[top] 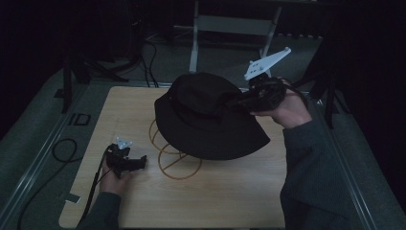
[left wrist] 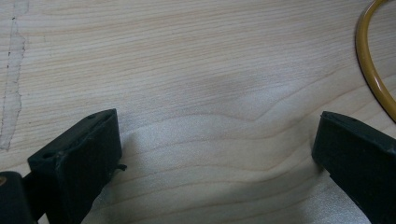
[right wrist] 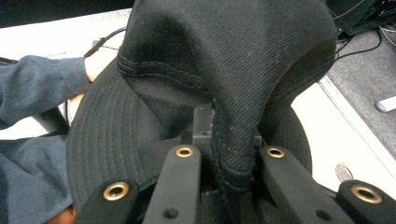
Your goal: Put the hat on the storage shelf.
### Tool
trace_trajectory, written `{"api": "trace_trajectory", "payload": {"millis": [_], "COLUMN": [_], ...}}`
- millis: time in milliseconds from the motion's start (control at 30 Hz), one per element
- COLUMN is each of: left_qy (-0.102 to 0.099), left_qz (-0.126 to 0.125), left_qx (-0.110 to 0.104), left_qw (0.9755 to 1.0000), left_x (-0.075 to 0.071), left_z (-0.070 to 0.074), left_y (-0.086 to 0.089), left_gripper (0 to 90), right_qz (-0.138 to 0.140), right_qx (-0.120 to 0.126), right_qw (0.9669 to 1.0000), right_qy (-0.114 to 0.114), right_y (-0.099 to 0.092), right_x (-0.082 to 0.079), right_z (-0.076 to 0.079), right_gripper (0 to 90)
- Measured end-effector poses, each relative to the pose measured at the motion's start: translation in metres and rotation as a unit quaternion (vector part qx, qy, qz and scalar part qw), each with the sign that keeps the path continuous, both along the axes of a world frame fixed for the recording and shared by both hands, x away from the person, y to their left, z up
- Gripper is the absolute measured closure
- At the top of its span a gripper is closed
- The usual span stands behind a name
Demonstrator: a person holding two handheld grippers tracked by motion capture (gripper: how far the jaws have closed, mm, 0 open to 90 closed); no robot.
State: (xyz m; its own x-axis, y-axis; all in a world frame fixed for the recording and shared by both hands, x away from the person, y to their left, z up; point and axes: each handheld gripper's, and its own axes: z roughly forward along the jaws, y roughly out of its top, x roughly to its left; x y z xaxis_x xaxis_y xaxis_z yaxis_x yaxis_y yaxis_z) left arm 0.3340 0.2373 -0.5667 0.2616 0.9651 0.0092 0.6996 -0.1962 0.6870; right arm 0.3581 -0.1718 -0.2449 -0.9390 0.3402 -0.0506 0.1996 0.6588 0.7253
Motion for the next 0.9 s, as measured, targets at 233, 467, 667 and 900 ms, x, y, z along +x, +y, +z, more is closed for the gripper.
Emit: {"api": "trace_trajectory", "payload": {"millis": [233,467,667,900], "left_qy": [0.000,0.000,0.000,0.000], "left_qz": [0.000,0.001,0.001,0.001], "left_qx": [-0.001,-0.001,-0.002,-0.002], "left_qw": [1.0000,1.0000,1.0000,1.0000], "left_x": [0.000,0.000,0.000,0.000], "left_z": [0.000,0.000,0.000,0.000], "left_y": [0.000,0.000,0.000,0.000], "left_gripper": [1.6,1.6,1.6,1.6], "right_qz": [0.009,0.021,0.027,0.033], "right_qx": [0.001,0.006,0.013,-0.001], "right_qw": [1.0000,0.9998,0.9995,0.9994], "right_qy": [0.002,0.002,0.008,0.014], "right_y": [0.011,0.025,0.039,0.052], "right_x": [0.002,0.004,0.008,0.010], "right_z": [-0.003,-0.009,-0.017,-0.027], "right_gripper": [83.8,83.5,83.0,80.5]}}
